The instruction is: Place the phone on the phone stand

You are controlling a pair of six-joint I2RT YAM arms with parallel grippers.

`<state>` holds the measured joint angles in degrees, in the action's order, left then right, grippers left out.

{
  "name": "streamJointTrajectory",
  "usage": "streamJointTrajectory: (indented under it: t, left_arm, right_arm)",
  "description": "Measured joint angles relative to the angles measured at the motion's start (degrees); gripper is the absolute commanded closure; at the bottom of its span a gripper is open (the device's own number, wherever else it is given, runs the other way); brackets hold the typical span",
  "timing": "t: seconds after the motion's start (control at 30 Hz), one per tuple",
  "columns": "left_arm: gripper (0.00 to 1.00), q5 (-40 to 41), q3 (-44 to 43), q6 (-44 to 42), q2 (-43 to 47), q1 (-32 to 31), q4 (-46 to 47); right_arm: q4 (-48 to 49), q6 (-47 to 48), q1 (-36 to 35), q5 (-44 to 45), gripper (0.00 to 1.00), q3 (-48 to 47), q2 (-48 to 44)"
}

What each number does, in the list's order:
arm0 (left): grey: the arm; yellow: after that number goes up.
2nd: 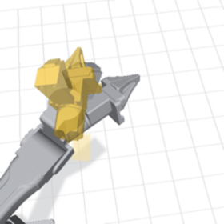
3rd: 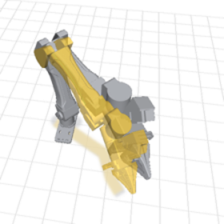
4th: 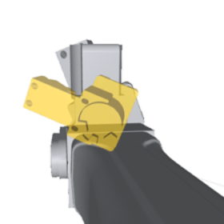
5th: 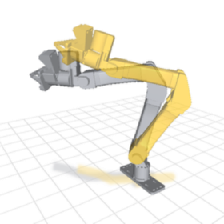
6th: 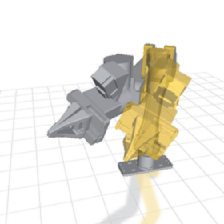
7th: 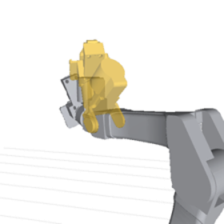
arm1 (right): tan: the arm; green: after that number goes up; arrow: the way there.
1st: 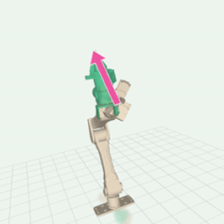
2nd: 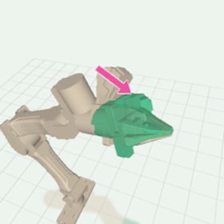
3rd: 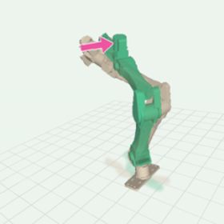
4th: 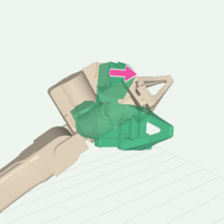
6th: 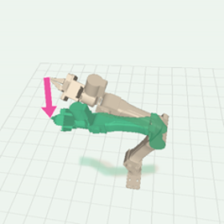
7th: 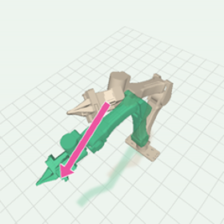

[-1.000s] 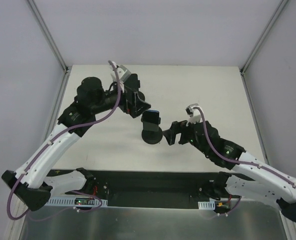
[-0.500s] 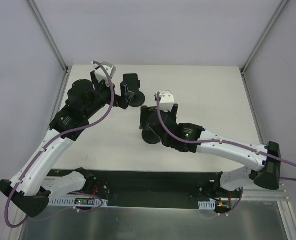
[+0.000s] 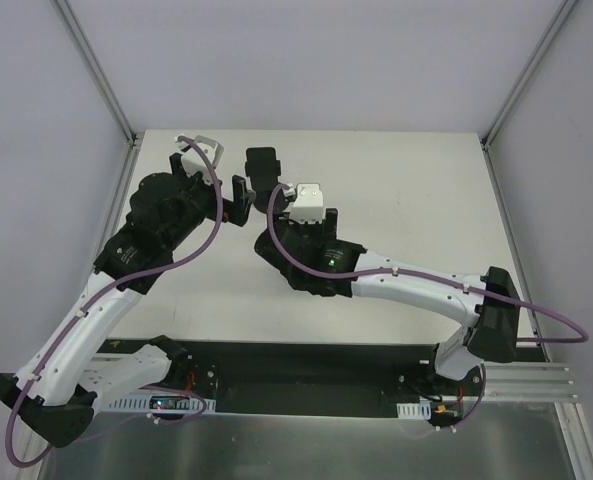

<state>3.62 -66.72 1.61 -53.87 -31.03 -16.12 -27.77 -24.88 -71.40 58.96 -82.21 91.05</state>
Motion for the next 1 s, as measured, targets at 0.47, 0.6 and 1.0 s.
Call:
streamJointTrajectory:
  t: [0.47, 0.6, 1.0]
  left_arm:
    - [0.01, 1.44, 1.05, -0.7, 1.11, 0.0, 0.81]
    - [0.01, 1.4, 1.09, -0.74, 1.07, 0.0, 0.85]
    - [0.02, 0.83, 1.11, -0.72, 0.59, 1.22, 0.87]
  right_arm:
    - [0.02, 1.4, 0.7, 5.2, 0.88, -2.05, 3.26]
    - [7.87, 7.65, 2.86, 4.57, 0.99, 0.61, 2.73]
    - [30.08, 29.16, 18.75, -5.51, 0.99, 4.5, 3.52]
